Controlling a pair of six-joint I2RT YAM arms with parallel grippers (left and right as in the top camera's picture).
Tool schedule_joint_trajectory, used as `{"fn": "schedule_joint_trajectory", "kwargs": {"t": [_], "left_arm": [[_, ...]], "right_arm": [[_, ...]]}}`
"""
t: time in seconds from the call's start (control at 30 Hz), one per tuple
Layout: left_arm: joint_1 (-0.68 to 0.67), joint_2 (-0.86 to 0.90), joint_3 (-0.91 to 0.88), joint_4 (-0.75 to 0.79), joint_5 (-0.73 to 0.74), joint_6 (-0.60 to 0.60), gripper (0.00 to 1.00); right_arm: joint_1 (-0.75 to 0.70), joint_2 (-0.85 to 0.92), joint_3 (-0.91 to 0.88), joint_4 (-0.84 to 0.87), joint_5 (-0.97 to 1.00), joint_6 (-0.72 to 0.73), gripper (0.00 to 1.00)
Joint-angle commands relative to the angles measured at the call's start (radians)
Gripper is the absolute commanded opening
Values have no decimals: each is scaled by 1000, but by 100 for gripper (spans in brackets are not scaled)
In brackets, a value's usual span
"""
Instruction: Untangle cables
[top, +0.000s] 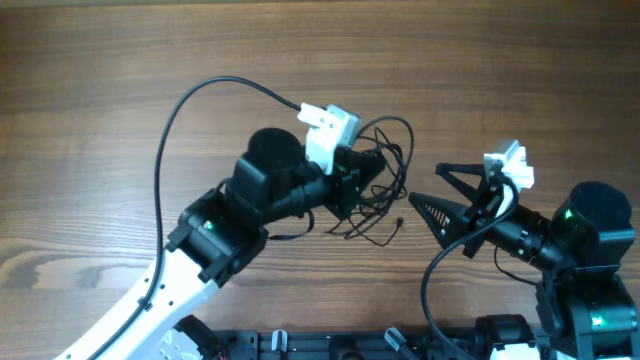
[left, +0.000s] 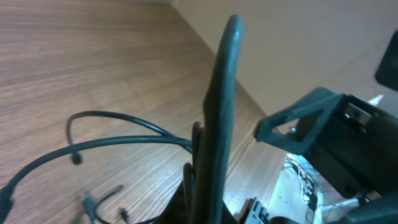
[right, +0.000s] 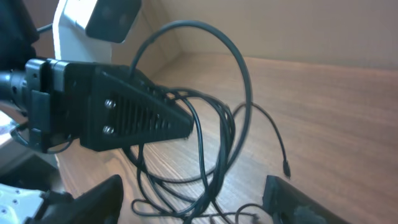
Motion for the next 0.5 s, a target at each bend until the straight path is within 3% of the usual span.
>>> {"fn": "schedule_joint_trajectory", "kwargs": {"t": [0.0,0.2,0.47], "left_arm": [[-41,-2,2,44,-5,-16,4],[-45,-2,2,84,-5,-16,4],[-45,-2,2,98,6,-17,4]], "right_arm": [[-5,21,9,10,-34,-27,60],[-5,110,9,10,43,32,32],[-5,153,9,31,-29,20,29]]}}
